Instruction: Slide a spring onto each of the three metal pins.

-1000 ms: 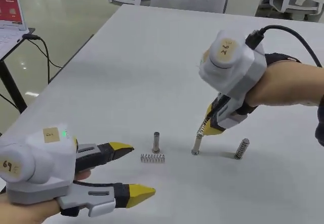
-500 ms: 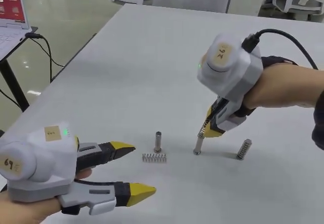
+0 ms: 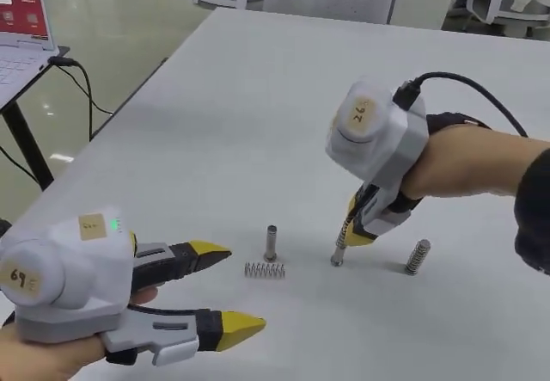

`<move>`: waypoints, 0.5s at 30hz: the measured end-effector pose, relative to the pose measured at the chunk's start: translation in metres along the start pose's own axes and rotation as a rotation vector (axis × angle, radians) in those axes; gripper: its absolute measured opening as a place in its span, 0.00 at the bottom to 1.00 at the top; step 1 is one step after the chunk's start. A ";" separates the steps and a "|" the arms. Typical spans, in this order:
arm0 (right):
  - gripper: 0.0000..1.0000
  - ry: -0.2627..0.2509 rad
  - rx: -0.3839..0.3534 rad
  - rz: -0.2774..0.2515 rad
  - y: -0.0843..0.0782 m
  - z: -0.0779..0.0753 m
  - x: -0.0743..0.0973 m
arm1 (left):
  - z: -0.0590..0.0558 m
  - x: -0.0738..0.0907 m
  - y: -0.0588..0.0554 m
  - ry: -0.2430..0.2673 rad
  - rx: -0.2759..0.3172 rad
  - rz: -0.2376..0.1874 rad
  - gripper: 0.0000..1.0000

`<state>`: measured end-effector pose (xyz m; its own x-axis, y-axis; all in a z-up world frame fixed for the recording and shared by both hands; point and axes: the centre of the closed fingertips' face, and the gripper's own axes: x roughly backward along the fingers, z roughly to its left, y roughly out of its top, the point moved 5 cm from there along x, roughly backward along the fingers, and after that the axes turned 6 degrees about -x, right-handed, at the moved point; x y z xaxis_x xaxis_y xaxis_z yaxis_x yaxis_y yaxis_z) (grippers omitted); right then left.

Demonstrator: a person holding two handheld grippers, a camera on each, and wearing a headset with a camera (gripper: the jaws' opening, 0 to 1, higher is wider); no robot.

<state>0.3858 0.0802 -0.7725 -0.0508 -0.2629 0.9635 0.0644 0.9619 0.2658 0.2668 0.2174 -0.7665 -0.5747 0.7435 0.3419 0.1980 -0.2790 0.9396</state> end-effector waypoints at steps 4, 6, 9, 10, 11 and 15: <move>0.08 0.004 -0.007 0.011 -0.002 -0.001 -0.008 | 0.001 0.000 -0.001 0.001 0.000 0.002 0.49; 0.08 0.008 -0.010 0.018 -0.003 -0.001 -0.012 | 0.001 0.001 -0.001 0.001 0.001 0.003 0.49; 0.08 0.015 -0.016 0.020 -0.004 -0.002 -0.016 | 0.002 0.001 -0.001 0.003 0.001 0.004 0.49; 0.08 0.016 -0.020 0.020 -0.004 -0.002 -0.017 | 0.002 0.001 -0.001 0.004 0.001 0.005 0.49; 0.08 0.018 -0.021 0.020 -0.004 -0.002 -0.018 | 0.002 0.001 -0.001 0.004 0.001 0.005 0.49; 0.08 0.025 -0.019 0.027 -0.005 0.000 -0.023 | 0.002 0.001 0.000 0.005 0.000 0.005 0.49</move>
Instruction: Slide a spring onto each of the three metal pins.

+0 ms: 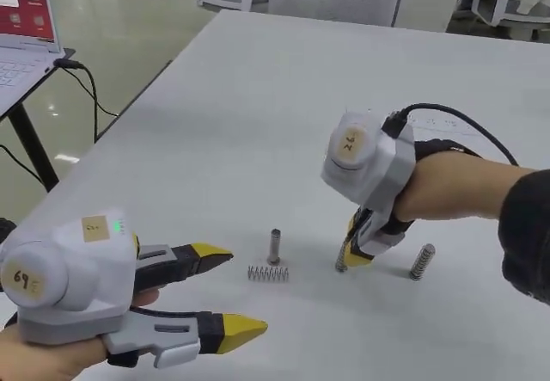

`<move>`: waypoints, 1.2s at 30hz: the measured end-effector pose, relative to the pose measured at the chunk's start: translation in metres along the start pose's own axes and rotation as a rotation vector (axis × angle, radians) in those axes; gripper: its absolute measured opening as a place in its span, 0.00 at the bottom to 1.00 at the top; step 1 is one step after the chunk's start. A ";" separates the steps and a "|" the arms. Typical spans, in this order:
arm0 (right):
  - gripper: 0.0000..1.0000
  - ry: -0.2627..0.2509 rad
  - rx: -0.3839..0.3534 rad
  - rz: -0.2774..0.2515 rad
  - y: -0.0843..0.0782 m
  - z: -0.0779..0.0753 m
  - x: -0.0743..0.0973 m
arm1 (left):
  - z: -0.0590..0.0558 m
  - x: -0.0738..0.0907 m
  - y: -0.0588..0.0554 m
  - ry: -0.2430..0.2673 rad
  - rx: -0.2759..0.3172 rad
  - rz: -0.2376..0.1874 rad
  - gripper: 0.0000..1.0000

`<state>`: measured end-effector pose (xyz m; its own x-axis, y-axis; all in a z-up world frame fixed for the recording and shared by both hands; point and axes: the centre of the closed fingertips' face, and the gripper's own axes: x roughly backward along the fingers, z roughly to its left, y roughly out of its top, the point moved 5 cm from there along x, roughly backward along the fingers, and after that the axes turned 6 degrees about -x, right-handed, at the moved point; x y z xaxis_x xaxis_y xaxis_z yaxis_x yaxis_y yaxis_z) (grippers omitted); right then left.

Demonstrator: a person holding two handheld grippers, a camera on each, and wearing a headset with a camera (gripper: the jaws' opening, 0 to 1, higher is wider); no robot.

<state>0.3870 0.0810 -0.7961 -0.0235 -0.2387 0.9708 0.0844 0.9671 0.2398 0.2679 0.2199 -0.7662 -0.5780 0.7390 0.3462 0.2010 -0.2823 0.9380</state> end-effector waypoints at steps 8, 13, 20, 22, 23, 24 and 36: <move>0.09 0.004 0.009 0.006 -0.002 0.002 -0.004 | -0.001 0.001 0.000 0.004 0.000 0.002 0.49; 0.16 -0.006 0.012 -0.008 -0.002 0.001 0.000 | 0.000 0.002 0.000 0.007 0.000 0.001 0.49; 0.20 -0.051 0.056 -0.056 0.011 0.004 0.020 | 0.000 0.001 -0.001 0.004 -0.001 0.003 0.49; 0.20 -0.051 0.066 -0.092 0.020 0.008 0.026 | 0.000 0.000 -0.001 0.003 -0.001 0.003 0.49; 0.19 -0.029 0.062 -0.120 0.026 0.013 0.027 | 0.000 0.000 0.000 0.002 -0.002 0.003 0.49; 0.19 -0.016 0.057 -0.138 0.030 0.016 0.028 | 0.000 0.000 0.000 0.001 -0.003 0.004 0.49; 0.14 0.040 0.097 -0.145 0.054 0.036 -0.002 | 0.002 0.003 -0.003 0.010 0.000 0.006 0.49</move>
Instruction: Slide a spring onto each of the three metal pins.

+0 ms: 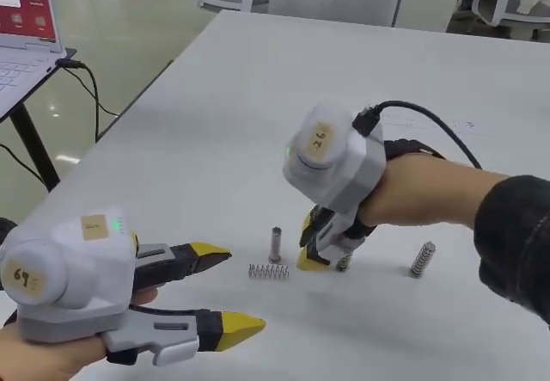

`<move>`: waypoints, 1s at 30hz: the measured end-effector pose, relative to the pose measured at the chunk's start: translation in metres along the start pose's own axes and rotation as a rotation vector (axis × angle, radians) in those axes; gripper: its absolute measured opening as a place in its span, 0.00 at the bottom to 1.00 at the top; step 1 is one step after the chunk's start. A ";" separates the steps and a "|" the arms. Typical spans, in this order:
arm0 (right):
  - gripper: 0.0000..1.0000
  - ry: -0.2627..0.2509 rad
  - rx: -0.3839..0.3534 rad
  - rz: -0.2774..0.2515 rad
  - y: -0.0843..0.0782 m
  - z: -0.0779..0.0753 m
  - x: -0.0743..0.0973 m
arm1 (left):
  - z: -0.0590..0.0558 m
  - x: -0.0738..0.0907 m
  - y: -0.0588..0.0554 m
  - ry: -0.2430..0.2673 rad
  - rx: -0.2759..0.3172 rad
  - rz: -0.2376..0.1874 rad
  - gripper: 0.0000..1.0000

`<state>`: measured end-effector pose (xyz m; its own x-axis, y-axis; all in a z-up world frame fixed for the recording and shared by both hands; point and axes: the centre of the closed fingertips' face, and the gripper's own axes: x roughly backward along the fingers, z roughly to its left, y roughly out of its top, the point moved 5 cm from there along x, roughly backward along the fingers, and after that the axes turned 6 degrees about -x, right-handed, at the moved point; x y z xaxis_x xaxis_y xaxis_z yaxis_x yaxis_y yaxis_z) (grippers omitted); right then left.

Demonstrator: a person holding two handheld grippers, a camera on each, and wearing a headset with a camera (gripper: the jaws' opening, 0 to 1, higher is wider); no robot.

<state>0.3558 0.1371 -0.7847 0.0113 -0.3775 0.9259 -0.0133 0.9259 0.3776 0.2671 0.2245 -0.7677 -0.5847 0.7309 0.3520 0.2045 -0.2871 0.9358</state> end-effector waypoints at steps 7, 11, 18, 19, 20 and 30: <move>0.11 0.019 -0.010 -0.003 0.005 -0.002 -0.018 | 0.001 0.001 -0.001 0.001 0.000 0.004 0.49; 0.11 0.026 -0.014 0.009 0.002 -0.002 -0.026 | 0.002 0.001 -0.001 0.003 0.000 0.004 0.48; 0.08 0.013 0.013 0.016 0.002 -0.002 -0.036 | 0.003 0.003 -0.002 0.007 0.002 0.007 0.48; 0.08 0.012 0.015 0.020 0.001 -0.001 -0.037 | 0.003 0.003 -0.002 0.007 0.002 0.008 0.48; 0.08 0.012 0.020 0.022 0.001 -0.001 -0.038 | 0.003 0.003 -0.002 0.008 0.002 0.009 0.48; 0.08 0.035 0.037 0.047 -0.004 0.010 -0.025 | 0.002 0.002 -0.002 0.006 0.003 0.008 0.48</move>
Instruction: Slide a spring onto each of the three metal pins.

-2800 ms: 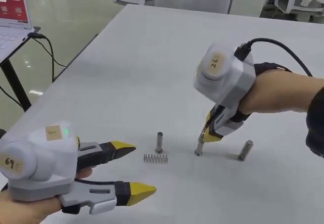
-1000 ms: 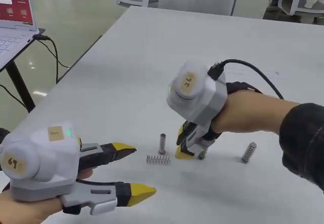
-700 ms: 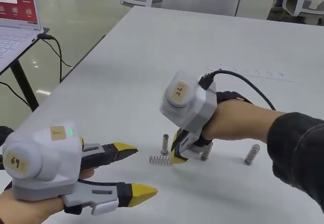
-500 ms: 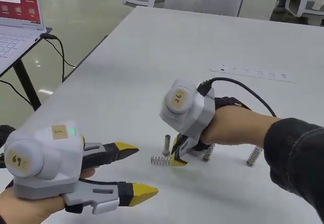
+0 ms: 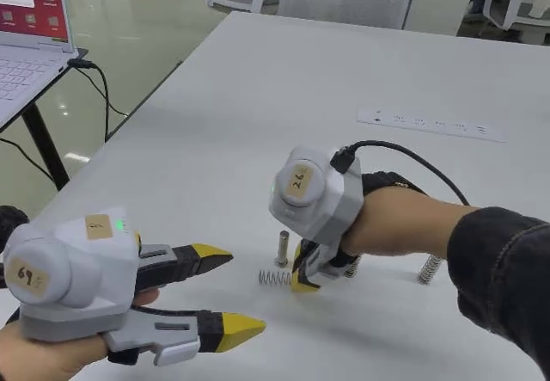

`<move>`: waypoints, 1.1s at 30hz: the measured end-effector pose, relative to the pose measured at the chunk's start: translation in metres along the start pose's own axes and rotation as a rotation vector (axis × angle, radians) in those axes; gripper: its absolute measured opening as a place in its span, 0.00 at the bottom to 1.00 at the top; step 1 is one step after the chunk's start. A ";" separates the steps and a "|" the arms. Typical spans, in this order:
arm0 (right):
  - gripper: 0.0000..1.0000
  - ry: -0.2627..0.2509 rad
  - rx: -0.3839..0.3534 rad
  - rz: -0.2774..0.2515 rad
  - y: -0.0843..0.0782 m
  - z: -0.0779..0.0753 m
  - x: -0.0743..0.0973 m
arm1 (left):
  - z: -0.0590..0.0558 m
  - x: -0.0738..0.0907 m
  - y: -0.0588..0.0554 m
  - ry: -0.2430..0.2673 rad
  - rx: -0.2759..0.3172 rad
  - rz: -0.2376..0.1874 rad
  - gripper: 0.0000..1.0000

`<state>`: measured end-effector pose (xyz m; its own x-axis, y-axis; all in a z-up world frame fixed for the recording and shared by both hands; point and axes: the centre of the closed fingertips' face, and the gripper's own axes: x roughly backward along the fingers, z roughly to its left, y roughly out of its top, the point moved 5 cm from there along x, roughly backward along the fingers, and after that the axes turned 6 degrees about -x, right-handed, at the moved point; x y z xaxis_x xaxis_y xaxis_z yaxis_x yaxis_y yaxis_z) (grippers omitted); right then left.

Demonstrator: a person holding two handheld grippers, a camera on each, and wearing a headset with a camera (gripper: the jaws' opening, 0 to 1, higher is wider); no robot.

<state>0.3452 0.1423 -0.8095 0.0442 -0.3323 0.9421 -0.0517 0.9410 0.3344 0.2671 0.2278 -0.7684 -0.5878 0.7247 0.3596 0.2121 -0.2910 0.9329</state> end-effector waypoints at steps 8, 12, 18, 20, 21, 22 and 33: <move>0.07 0.036 0.039 0.019 -0.004 0.019 0.030 | -0.006 -0.006 0.005 -0.026 -0.017 0.001 0.45; 0.07 0.049 0.051 0.006 -0.002 0.027 0.049 | -0.009 -0.008 0.009 -0.044 -0.024 -0.003 0.42; 0.07 0.045 0.072 -0.027 -0.001 0.039 0.075 | -0.013 -0.013 0.019 -0.085 -0.047 -0.015 0.34; 0.07 0.043 0.079 -0.032 -0.002 0.042 0.080 | -0.015 -0.016 0.024 -0.106 -0.057 -0.026 0.31; 0.07 0.042 0.081 -0.032 -0.002 0.043 0.082 | -0.016 -0.017 0.026 -0.113 -0.061 -0.029 0.29; 0.08 0.039 0.085 -0.032 -0.002 0.044 0.083 | -0.017 -0.018 0.028 -0.122 -0.065 -0.031 0.28; 0.08 0.029 0.117 -0.027 -0.003 0.054 0.085 | -0.028 -0.024 0.036 -0.189 -0.096 -0.050 0.15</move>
<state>0.2951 0.1076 -0.7287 0.0759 -0.3536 0.9323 -0.1660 0.9175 0.3615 0.2671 0.1828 -0.7439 -0.4368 0.8412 0.3187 0.1057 -0.3038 0.9469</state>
